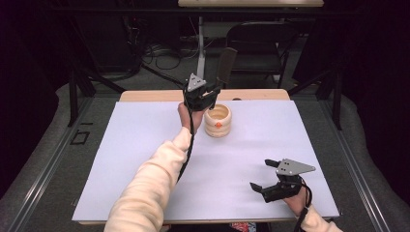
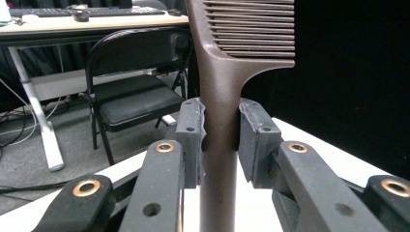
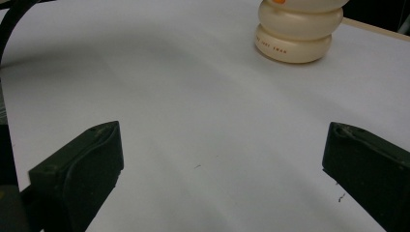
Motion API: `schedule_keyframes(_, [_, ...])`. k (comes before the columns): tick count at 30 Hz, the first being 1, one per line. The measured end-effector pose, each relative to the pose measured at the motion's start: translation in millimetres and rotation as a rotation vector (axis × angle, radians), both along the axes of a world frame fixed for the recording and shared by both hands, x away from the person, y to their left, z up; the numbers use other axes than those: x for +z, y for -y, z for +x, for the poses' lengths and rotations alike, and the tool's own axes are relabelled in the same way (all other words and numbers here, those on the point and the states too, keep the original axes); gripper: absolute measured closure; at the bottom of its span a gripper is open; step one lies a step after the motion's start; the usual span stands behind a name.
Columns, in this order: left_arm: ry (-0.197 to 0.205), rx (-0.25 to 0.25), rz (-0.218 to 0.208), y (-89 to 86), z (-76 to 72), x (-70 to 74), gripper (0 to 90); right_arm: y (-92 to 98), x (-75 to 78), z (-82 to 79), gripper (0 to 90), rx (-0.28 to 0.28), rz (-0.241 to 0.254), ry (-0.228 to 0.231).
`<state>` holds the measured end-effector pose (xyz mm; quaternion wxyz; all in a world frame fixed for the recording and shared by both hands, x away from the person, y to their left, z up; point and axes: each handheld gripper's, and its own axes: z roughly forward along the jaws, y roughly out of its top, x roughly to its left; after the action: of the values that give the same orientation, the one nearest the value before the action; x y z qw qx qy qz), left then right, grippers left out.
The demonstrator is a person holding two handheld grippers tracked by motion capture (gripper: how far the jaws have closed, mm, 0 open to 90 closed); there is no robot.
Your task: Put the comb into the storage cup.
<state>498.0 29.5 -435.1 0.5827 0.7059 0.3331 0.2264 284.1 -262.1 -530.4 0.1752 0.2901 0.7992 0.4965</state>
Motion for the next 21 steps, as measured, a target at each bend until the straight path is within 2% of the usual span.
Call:
schedule_keyframes(9, [-0.019, -0.009, -0.002, 7.7, 3.7, -9.0, 72.5, -0.1, 0.0, 0.0, 0.5, 0.001, 0.001, 0.000])
schedule_keyframes(13, [-0.035, -0.032, -0.006, 8.6, 6.2, -12.9, 72.4, 0.0, 0.0, -0.1, 0.5, 0.000, 0.000, 0.001])
schedule_keyframes(21, [-0.048, -0.040, -0.005, 9.6, 7.8, -19.2, 72.5, 0.1, 0.2, -0.2, 0.5, 0.001, -0.001, -0.001])
